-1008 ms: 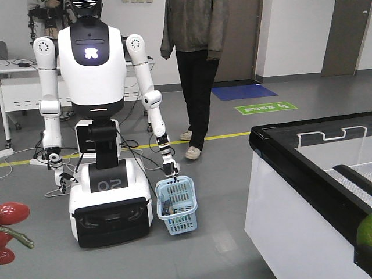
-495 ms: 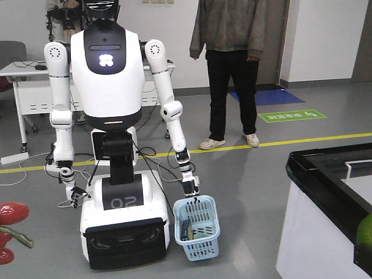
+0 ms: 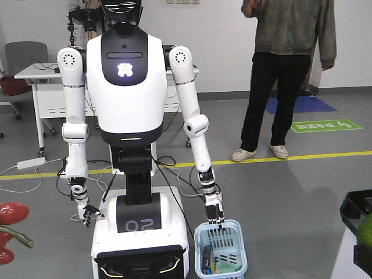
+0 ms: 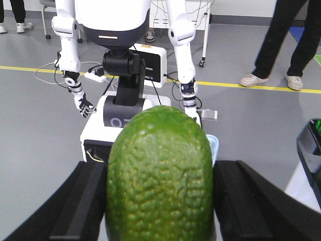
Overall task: Pick snacks and fruit into basket
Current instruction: 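Drive the base up to the robot holding the blue basket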
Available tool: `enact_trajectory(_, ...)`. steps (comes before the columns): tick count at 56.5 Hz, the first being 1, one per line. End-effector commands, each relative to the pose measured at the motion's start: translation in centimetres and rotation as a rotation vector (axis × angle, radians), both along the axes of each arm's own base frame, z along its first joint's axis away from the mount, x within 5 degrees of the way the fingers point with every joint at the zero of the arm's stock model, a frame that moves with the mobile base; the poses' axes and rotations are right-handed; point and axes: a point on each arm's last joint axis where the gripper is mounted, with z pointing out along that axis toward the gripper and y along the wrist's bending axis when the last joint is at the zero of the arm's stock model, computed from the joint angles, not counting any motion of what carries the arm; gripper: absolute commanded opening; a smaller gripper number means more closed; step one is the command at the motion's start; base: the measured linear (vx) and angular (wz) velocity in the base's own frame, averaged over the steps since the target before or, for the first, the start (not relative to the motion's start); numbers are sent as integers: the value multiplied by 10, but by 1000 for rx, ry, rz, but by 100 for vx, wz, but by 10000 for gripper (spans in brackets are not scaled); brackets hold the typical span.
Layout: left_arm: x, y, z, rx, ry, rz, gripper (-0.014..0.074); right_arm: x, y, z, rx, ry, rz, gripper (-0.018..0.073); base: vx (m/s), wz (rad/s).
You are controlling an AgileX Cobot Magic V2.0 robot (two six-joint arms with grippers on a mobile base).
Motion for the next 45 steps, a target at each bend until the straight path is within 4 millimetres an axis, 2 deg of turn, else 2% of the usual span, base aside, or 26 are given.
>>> enact_trajectory(1, 1, 1, 17, -49, -100, 13, 2, 2, 1, 17, 14, -114, 8, -9, 36, 12)
enact_trajectory(45, 1, 1, 17, -49, -99, 13, 2, 2, 1, 17, 14, -114, 8, -9, 32, 19)
